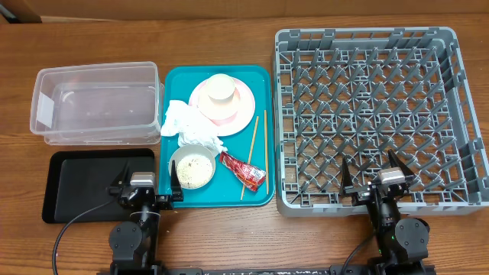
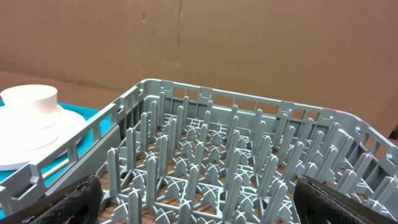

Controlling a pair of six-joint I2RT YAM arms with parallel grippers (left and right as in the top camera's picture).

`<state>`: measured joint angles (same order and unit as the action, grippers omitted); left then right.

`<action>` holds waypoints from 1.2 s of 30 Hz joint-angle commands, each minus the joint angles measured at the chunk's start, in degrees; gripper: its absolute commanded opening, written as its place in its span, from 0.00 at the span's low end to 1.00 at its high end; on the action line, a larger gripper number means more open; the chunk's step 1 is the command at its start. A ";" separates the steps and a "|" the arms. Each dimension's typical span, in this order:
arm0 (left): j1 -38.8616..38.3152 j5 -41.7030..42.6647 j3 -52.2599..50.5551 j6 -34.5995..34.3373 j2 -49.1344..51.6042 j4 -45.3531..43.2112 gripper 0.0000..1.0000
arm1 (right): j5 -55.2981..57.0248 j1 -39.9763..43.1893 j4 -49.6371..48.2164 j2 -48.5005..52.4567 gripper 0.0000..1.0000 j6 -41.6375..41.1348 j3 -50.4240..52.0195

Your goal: Sort waste into correct bins and load items into the dishwasher

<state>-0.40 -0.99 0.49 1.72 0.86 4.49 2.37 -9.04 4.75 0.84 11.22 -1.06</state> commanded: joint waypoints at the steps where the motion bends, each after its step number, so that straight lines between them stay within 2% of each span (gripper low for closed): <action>1: -0.52 3.39 -0.22 0.57 -0.22 -0.74 1.00 | 0.48 0.17 -0.20 -0.55 1.00 0.17 0.59; 3: -0.52 5.55 -0.13 -0.90 -0.22 -0.57 1.00 | 0.48 0.17 -0.20 -0.55 1.00 0.17 0.59; 7: -0.52 8.57 2.58 -10.75 -0.22 4.59 1.00 | 0.48 0.17 -0.17 -0.55 1.00 0.17 0.59; 11: -0.52 10.49 9.18 -11.65 0.74 11.80 1.00 | 0.48 0.17 -0.20 -0.55 1.00 0.17 0.59; 14: -0.52 10.43 17.35 -11.58 5.20 18.73 1.00 | 0.48 0.17 -0.17 -0.55 1.00 0.17 0.59; 18: -0.52 10.10 31.54 -9.22 18.73 30.53 1.00 | 0.48 0.17 -0.17 -0.55 1.00 0.17 0.59; 22: -0.52 13.22 49.81 -5.38 39.54 46.84 1.00 | 0.48 0.17 -0.20 -0.55 1.00 0.17 0.59; 25: -0.52 16.17 62.77 -5.38 53.99 57.88 1.00 | 0.48 0.17 -0.20 -0.55 1.00 0.17 0.59; 29: -0.52 18.01 74.62 -5.57 68.74 66.14 1.00 | 0.48 0.17 -0.17 -0.55 1.00 0.17 0.59; 34: -0.52 20.63 78.62 -6.47 80.91 66.82 0.99 | 0.48 0.17 -0.17 -0.55 1.00 0.17 0.59; 36: -0.55 20.31 78.60 -8.85 83.78 66.53 0.78 | 0.48 0.17 -0.17 -0.55 1.00 0.17 0.59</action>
<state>-0.43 17.23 77.84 -5.89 81.34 70.83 2.37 -9.04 4.80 0.84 11.20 -1.06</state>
